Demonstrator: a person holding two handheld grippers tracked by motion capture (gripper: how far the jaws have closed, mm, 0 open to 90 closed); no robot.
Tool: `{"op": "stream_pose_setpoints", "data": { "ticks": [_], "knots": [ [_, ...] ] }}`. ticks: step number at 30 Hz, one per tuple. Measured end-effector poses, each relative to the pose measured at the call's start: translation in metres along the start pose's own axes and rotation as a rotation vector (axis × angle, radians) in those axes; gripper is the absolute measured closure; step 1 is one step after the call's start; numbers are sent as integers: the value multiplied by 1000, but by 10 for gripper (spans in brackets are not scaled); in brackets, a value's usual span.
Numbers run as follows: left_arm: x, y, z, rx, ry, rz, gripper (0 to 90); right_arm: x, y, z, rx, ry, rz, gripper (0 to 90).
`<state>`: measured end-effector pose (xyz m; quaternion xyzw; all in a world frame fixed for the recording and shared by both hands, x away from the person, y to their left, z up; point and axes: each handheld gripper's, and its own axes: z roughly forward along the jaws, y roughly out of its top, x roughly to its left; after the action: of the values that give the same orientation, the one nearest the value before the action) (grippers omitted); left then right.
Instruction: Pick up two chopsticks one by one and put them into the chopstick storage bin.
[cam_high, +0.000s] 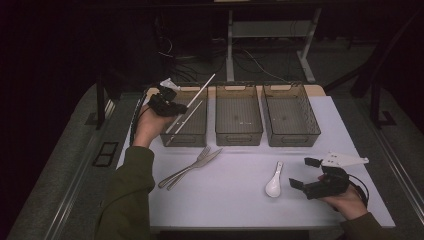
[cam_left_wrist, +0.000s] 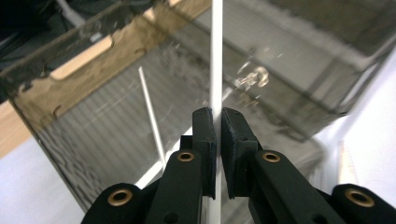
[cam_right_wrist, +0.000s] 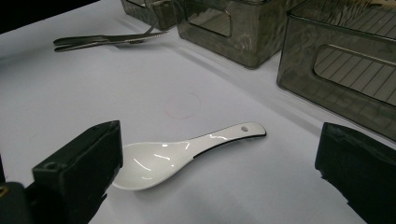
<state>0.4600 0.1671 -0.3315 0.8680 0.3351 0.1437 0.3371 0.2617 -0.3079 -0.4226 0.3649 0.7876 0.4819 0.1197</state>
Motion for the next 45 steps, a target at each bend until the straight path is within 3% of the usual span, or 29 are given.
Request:
{"op": "stream_pose_setpoints", "data": {
  "ticks": [7, 18, 30, 45],
  "knots": [
    [13, -7, 20, 29, 7, -57, 836, -1, 0, -1, -2, -1, 2, 6],
    [23, -22, 42, 88, 5, -135, 836, -1, 0, -1, -3, 0, 0, 6],
    [24, -32, 60, 172, 23, -153, 834, -1, -1, -1, -1, 0, 0, 6],
    [24, -31, 61, 185, 38, -172, 823, -1, 0, -2, -3, 0, 1, 6]
  ]
}}
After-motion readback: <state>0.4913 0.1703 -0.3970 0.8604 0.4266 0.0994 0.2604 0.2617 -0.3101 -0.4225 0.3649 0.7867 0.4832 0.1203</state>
